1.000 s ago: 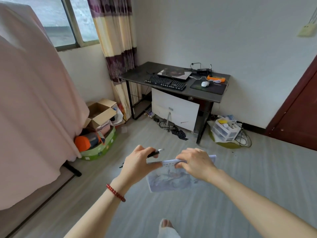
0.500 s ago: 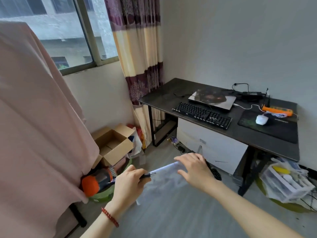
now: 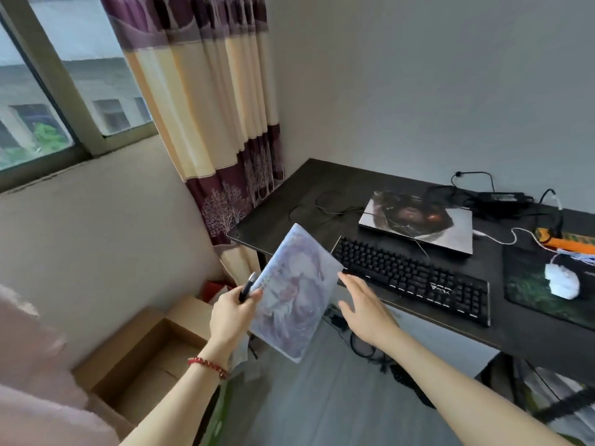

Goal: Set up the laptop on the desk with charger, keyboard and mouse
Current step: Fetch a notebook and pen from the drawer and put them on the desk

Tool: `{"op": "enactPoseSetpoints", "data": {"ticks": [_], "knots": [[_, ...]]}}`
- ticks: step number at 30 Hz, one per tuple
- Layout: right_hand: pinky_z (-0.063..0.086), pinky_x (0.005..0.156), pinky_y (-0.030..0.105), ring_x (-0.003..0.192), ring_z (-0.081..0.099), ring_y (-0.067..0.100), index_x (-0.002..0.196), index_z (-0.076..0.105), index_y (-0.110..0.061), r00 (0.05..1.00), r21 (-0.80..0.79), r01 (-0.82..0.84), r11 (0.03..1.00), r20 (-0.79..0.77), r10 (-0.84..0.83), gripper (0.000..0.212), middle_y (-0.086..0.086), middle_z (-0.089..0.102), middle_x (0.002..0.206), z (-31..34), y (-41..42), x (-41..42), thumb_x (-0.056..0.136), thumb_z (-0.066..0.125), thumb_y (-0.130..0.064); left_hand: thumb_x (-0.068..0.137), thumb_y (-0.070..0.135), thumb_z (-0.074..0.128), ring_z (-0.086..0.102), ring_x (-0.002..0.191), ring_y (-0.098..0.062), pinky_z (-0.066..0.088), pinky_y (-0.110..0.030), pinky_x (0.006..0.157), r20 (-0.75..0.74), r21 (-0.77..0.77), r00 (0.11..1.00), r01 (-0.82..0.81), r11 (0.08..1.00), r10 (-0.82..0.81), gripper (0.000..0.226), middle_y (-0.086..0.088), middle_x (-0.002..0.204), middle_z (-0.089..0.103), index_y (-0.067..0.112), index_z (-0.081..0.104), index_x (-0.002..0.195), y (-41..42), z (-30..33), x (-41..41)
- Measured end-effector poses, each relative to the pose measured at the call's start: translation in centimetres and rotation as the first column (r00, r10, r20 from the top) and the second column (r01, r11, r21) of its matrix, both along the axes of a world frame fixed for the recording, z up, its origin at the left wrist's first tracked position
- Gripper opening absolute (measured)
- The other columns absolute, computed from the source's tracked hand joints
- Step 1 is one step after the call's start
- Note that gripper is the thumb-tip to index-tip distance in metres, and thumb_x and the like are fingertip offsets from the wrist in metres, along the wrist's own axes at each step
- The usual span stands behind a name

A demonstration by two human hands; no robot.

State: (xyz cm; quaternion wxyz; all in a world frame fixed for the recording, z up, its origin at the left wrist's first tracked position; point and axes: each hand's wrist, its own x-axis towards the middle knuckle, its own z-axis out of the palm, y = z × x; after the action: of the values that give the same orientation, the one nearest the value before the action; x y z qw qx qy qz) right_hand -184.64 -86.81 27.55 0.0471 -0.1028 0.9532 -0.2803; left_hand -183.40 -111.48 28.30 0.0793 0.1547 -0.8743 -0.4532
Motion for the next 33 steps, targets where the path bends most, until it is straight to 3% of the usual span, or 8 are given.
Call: {"op": "enactPoseSetpoints", "data": {"ticks": [5, 10, 18, 21, 24, 26, 28, 33], "knots": [[0.038, 0.102, 0.039, 0.130, 0.037, 0.022, 0.145, 0.021, -0.022, 0.999, 0.096, 0.018, 0.995, 0.035, -0.022, 0.051, -0.002, 0.028, 0.149, -2.9, 0.3, -13.3, 0.097, 0.039, -0.026, 0.083, 0.035, 0.062, 0.047, 0.052, -0.015, 0.036, -0.028, 0.053, 0.036, 0.102, 0.994, -0.105, 0.989, 0.102, 0.026, 0.005, 0.053, 0.051, 0.020, 0.059, 0.062, -2.1, -2.6, -14.3], [0.035, 0.102, 0.039, 0.131, 0.036, 0.025, 0.146, 0.018, -0.016, 0.998, 0.292, -0.004, 0.956, 0.058, -0.014, 0.056, 0.004, 0.032, 0.148, -7.0, 0.2, -28.0, 0.096, 0.042, -0.028, 0.082, 0.032, 0.065, 0.043, 0.058, -0.018, 0.033, -0.030, 0.061, 0.126, 0.255, 0.975, -0.208, 0.944, 0.181, 0.027, 0.000, 0.057, 0.048, 0.014, 0.059, 0.063, -3.5, -6.3, -26.1], [0.023, 0.113, 0.045, 0.140, 0.019, 0.029, 0.146, 0.005, -0.007, 0.992, 0.595, -0.080, 0.800, 0.124, 0.007, 0.075, 0.010, 0.022, 0.152, -12.5, 0.1, -45.7, 0.091, 0.053, -0.026, 0.084, 0.024, 0.065, 0.041, 0.067, -0.019, 0.031, -0.033, 0.065, 0.267, 0.373, 0.959, -0.193, 0.908, 0.094, 0.021, -0.009, 0.068, 0.046, 0.008, 0.059, 0.071, -4.3, -10.2, -38.8], [0.011, 0.115, 0.052, 0.143, 0.006, 0.035, 0.148, 0.002, -0.011, 0.981, 0.681, -0.090, 0.727, 0.188, -0.055, 0.077, 0.012, 0.011, 0.155, -14.2, 0.8, -49.8, 0.091, 0.053, -0.022, 0.084, 0.023, 0.065, 0.035, 0.065, -0.018, 0.027, -0.031, 0.060, 0.258, 0.385, 0.964, -0.165, 0.908, 0.065, 0.022, -0.007, 0.066, 0.040, 0.010, 0.054, 0.069, -4.4, -10.8, -42.7], [0.018, 0.114, 0.050, 0.132, 0.032, 0.036, 0.141, 0.027, -0.011, 0.974, 0.723, -0.089, 0.685, 0.207, -0.092, 0.054, 0.014, 0.034, 0.140, -15.5, 1.7, -51.8, 0.091, 0.048, -0.015, 0.085, 0.022, 0.064, 0.029, 0.060, -0.015, 0.023, -0.028, 0.055, 0.228, 0.397, 0.974, -0.094, 0.913, 0.001, 0.029, -0.002, 0.060, 0.034, 0.014, 0.047, 0.062, -4.3, -11.4, -47.0], [0.037, 0.099, 0.040, 0.113, 0.048, 0.032, 0.128, 0.042, -0.011, 0.982, 0.706, -0.062, 0.706, 0.170, -0.084, 0.038, 0.012, 0.043, 0.125, -16.0, 1.9, -51.8, 0.090, 0.048, -0.012, 0.085, 0.023, 0.064, 0.029, 0.056, -0.012, 0.025, -0.026, 0.053, 0.213, 0.395, 0.977, -0.055, 0.917, -0.034, 0.031, 0.001, 0.058, 0.034, 0.015, 0.047, 0.060, -4.2, -11.4, -49.7], [0.044, 0.082, 0.036, 0.104, 0.051, 0.029, 0.120, 0.048, -0.012, 0.982, 0.668, -0.007, 0.744, 0.146, -0.121, 0.027, 0.010, 0.045, 0.119, -15.9, 1.9, -51.5, 0.093, 0.046, -0.014, 0.085, 0.024, 0.064, 0.031, 0.052, -0.008, 0.028, -0.021, 0.051, 0.194, 0.393, 0.979, -0.015, 0.919, -0.067, 0.027, 0.002, 0.057, 0.037, 0.013, 0.052, 0.064, -4.3, -11.6, -51.9], [0.047, 0.079, 0.037, 0.115, 0.044, 0.025, 0.127, 0.052, -0.017, 0.977, 0.527, 0.016, 0.850, 0.172, -0.124, 0.034, 0.006, 0.049, 0.123, -15.2, 0.2, -49.8, 0.098, 0.038, -0.027, 0.085, 0.023, 0.064, 0.048, 0.064, -0.007, 0.041, -0.021, 0.065, 0.172, 0.497, 0.976, 0.029, 0.867, -0.131, 0.016, 0.004, 0.068, 0.054, 0.023, 0.066, 0.070, -4.3, -11.6, -56.9]]}}
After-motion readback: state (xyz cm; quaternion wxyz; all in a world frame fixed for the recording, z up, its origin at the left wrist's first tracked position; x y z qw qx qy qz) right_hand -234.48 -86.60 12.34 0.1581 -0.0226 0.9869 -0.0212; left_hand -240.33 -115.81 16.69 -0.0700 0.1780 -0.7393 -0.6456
